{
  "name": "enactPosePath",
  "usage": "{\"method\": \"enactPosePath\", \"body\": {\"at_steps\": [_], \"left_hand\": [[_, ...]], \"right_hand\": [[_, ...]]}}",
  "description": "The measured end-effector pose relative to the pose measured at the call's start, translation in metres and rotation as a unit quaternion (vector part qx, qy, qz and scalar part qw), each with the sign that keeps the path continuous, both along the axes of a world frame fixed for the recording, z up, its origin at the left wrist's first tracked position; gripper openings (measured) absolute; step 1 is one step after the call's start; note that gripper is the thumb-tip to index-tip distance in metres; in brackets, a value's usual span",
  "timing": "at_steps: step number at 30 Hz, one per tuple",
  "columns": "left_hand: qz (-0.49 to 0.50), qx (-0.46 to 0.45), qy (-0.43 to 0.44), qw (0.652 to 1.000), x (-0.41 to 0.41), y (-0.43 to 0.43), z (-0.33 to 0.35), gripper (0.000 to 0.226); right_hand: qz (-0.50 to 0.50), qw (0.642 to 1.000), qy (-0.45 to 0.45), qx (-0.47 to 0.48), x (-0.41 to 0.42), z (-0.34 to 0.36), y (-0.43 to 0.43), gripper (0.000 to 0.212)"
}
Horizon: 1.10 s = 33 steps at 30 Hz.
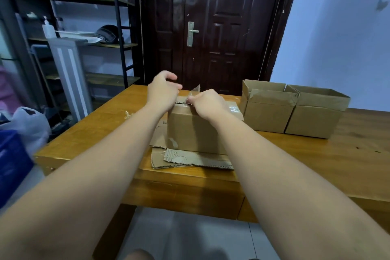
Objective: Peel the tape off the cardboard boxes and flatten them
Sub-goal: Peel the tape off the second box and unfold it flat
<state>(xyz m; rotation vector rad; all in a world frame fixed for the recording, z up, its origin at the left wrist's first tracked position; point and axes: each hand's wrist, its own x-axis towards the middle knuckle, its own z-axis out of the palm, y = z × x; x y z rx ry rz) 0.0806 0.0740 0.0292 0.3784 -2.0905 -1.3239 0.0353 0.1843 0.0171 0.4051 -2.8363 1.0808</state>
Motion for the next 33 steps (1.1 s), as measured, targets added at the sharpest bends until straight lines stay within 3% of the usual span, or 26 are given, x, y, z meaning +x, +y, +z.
{"method": "enactPosePath", "body": {"at_steps": [3,6,15,20,24,27,28,30,31,33], "left_hand": [[-0.01,-0.143,-0.067,0.987,-0.004,0.003,-0.018,0.034],[-0.011,-0.221,-0.078,0.972,-0.003,0.01,-0.028,0.035],[-0.001,-0.254,-0.106,0.962,-0.008,0.009,-0.029,0.032],[0.001,-0.252,-0.12,0.96,-0.008,0.01,-0.028,0.038],[0.027,-0.268,-0.172,0.947,-0.01,0.013,-0.022,0.043],[0.073,-0.348,-0.223,0.908,-0.01,0.03,-0.013,0.031],[0.084,-0.378,-0.231,0.893,-0.011,0.037,-0.013,0.032],[0.084,-0.415,-0.231,0.876,-0.011,0.046,-0.018,0.038],[0.078,-0.423,-0.227,0.874,-0.01,0.048,-0.02,0.039],[0.056,-0.426,-0.219,0.876,-0.01,0.043,-0.022,0.038]], "right_hand": [[-0.026,1.0,0.003,-0.008,0.001,0.0,0.001,0.031],[-0.037,0.999,0.026,0.001,0.006,-0.001,0.002,0.025],[-0.086,0.994,0.058,-0.033,0.012,0.0,0.003,0.027],[-0.123,0.965,0.026,-0.229,0.0,0.004,0.009,0.028],[-0.093,0.897,-0.028,-0.431,-0.002,0.009,0.021,0.012],[-0.118,0.843,-0.07,-0.519,-0.003,0.014,0.031,0.03],[-0.103,0.849,-0.075,-0.512,-0.003,0.015,0.033,0.037],[-0.06,0.896,-0.07,-0.435,-0.003,0.011,0.035,0.053],[-0.037,0.919,-0.064,-0.386,0.0,0.008,0.035,0.052],[0.008,0.954,-0.04,-0.297,0.002,0.003,0.034,0.025]]}}
